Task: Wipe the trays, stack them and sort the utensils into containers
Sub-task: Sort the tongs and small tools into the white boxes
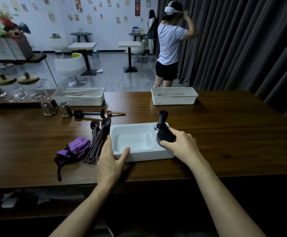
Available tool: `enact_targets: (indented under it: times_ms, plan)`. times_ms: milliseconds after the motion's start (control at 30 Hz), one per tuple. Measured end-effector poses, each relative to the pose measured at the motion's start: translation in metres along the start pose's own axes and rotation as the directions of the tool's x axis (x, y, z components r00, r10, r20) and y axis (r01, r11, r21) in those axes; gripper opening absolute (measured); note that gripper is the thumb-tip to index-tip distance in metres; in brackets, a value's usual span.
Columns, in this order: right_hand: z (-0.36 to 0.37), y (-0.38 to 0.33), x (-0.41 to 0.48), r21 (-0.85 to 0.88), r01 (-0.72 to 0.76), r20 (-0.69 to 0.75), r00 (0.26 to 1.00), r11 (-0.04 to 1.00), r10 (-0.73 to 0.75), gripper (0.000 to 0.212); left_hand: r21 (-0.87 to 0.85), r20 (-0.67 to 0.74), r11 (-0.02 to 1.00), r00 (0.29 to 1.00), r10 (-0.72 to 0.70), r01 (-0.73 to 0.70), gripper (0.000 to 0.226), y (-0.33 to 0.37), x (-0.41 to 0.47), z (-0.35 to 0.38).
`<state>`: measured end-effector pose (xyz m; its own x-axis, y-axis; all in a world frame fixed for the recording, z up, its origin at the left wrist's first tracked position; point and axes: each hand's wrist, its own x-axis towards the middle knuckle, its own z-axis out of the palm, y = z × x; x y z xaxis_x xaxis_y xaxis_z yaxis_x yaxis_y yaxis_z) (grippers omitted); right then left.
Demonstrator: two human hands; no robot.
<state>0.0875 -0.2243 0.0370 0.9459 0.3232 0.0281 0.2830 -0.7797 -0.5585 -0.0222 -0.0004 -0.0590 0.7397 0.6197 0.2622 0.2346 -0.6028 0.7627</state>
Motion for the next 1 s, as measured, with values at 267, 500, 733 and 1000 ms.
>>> enact_targets:
  times_ms: [267,500,733,1000]
  plan:
    - [0.0,0.007,0.005,-0.062,0.02,0.021,1.0,0.998,-0.018,0.042,-0.005,0.006,1.0,1.0,0.001,-0.001,0.094,0.002,-0.001,-0.002]
    - [0.004,0.008,0.009,-0.134,0.021,0.008,1.0,0.991,-0.02,0.035,0.021,0.012,1.0,1.0,-0.002,0.001,0.1,-0.001,0.0,0.0]
    - [0.003,0.005,0.017,-0.217,0.036,0.031,0.999,0.975,-0.029,0.036,0.027,-0.006,1.0,1.0,-0.005,0.006,0.096,0.002,-0.001,0.0]
    - [0.0,0.008,0.021,-0.253,0.097,0.069,0.994,0.963,-0.082,0.039,0.032,-0.016,0.999,1.0,-0.015,0.015,0.094,0.003,-0.001,0.0]
